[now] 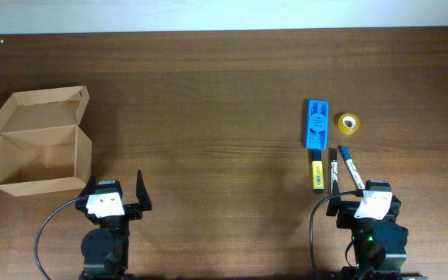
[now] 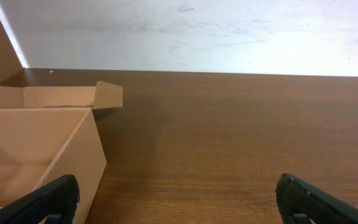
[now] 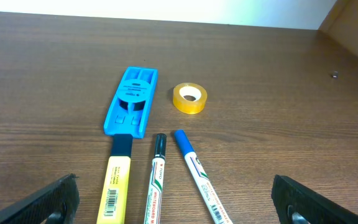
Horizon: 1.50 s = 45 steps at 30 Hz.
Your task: Pack container
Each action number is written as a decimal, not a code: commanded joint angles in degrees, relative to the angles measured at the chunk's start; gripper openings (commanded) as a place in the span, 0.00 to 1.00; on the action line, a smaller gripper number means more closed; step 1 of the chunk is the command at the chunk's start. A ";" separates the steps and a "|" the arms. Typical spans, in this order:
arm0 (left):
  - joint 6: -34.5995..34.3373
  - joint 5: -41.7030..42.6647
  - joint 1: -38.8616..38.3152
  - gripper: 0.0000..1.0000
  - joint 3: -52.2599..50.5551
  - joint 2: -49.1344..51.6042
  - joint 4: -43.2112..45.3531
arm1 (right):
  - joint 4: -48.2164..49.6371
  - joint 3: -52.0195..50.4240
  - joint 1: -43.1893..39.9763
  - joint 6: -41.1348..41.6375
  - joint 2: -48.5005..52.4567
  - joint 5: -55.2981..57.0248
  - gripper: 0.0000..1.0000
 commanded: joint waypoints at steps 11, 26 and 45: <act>0.70 -0.39 -0.22 1.00 -0.04 -0.37 -0.31 | 0.02 -0.42 -0.42 -0.33 -0.50 -0.15 0.99; 0.68 -0.33 -0.22 1.00 -0.04 -0.37 -0.26 | 0.02 -0.42 -0.44 -0.33 -0.50 -0.15 0.99; -16.90 16.57 0.04 1.00 10.93 3.67 -8.39 | 0.00 -0.42 -0.42 -0.33 -0.50 -0.15 0.99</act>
